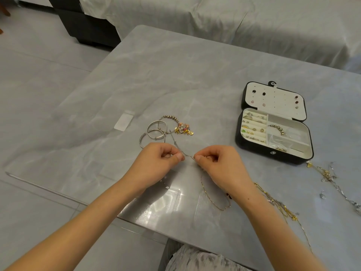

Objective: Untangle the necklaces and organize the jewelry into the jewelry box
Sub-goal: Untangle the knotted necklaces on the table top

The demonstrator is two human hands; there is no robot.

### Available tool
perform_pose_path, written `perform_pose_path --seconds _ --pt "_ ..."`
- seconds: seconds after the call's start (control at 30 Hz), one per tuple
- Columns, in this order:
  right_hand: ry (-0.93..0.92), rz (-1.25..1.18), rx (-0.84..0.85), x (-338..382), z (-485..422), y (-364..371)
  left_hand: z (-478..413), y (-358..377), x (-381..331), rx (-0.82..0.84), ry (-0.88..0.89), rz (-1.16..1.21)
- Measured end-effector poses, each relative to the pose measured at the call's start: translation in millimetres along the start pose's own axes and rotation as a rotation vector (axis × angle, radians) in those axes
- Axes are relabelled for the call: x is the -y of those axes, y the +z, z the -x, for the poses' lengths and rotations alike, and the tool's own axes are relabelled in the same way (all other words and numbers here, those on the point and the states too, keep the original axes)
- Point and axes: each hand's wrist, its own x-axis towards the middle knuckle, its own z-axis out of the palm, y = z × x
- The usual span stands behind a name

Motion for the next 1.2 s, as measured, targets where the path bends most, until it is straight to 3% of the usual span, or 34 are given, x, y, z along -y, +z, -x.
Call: perform_pose_path --seconds 0.17,0.37,0.73,0.93,1.1,1.2 --pt "-0.016 -0.217 -0.002 5 1 -7 -1 0 0 0.003 0.001 -0.023" --pt "0.036 -0.269 0.035 8 4 -10 0 8 -3 0.046 -0.004 0.017" --pt "-0.05 -0.076 -0.155 -5 -9 -23 -1 0 -3 -0.006 0.031 0.081" --pt "-0.03 -0.181 -0.116 -2 -5 -26 -3 -4 -9 0.019 0.005 0.267" --pt "-0.012 -0.233 -0.098 1 0 -25 -5 6 -20 0.029 -0.061 0.639" --pt "0.024 -0.266 -0.074 1 5 -25 -6 13 -24 -0.076 -0.092 0.601"
